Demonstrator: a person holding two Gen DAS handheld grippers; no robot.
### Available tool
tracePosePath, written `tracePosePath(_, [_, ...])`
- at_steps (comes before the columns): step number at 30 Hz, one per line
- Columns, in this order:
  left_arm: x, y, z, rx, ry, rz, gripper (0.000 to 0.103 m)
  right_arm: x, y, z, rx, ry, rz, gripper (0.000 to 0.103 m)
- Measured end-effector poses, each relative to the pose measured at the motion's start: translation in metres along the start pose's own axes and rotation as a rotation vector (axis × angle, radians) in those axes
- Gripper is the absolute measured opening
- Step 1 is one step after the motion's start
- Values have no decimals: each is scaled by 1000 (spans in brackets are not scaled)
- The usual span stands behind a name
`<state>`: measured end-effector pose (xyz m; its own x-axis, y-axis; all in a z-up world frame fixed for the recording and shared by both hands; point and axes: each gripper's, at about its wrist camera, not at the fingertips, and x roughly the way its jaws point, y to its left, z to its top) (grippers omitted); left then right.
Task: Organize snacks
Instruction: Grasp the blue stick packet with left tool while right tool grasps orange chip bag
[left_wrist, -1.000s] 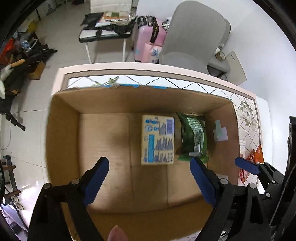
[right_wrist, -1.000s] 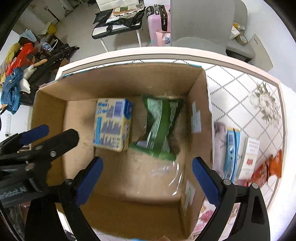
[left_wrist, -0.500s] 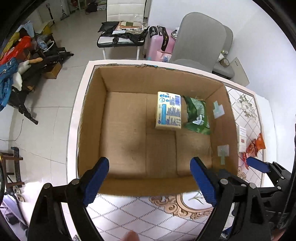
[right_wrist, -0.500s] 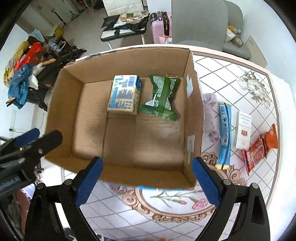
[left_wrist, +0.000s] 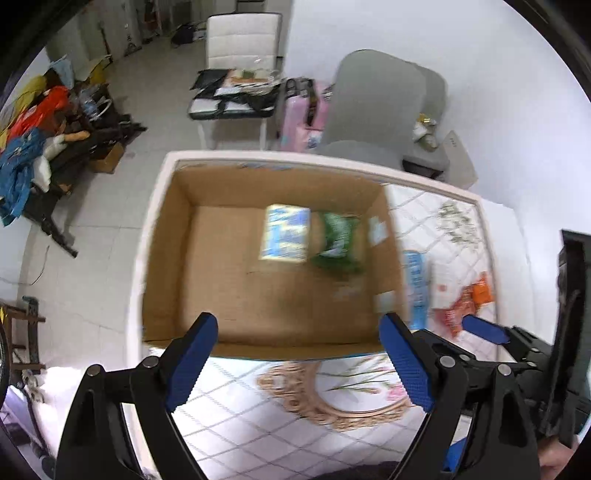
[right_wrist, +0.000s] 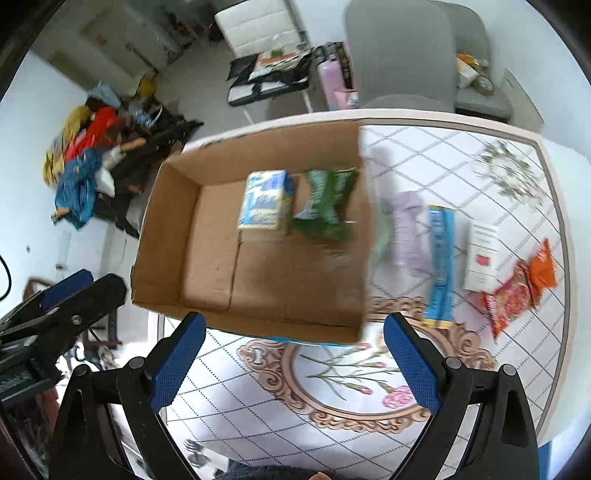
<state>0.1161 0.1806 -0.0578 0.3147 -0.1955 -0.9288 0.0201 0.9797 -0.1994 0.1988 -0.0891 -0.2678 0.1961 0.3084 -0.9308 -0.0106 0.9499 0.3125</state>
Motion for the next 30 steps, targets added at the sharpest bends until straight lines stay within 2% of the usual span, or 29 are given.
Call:
tracePosePath(4, [7,-65,13,60,7,-36,90,-25,-92,0,168,-36,-30,99])
tracePosePath(7, [34,-119,23,110,55,-71,90,-23,-170,-2,311,-20,-82,99])
tracePosePath(9, [66,-160,28,153,113,-88,90,-14,-217,-4,398,-3,-93,99])
tracePosePath(12, [113,-197,34,175,196,-103,90,5,-280,-6,490,31,-107,99])
tracePosePath(16, [172,-227,32,178,297,-62,90,28,-339,0,558,56,-106,99])
tracePosePath(21, [230,-239,30,152,390,-27,89,58,-370,14,566,90,-49,98])
tracePosePath(24, [254,-239,25,131,442,-18,83,77,-372,24,520,113,-46,98])
tracePosePath(26, [267,-238,22,133,462,2,82,90,-370,30,502,148,-49,85])
tracePosePath(27, [276,-237,20,135,476,20,81,95,-370,30,497,165,-50,65])
tracePosePath(28, [283,-237,18,135,485,28,78,100,-371,31,495,177,-60,57])
tracePosePath(30, [297,-235,14,134,515,47,68,100,-373,32,500,161,-47,55])
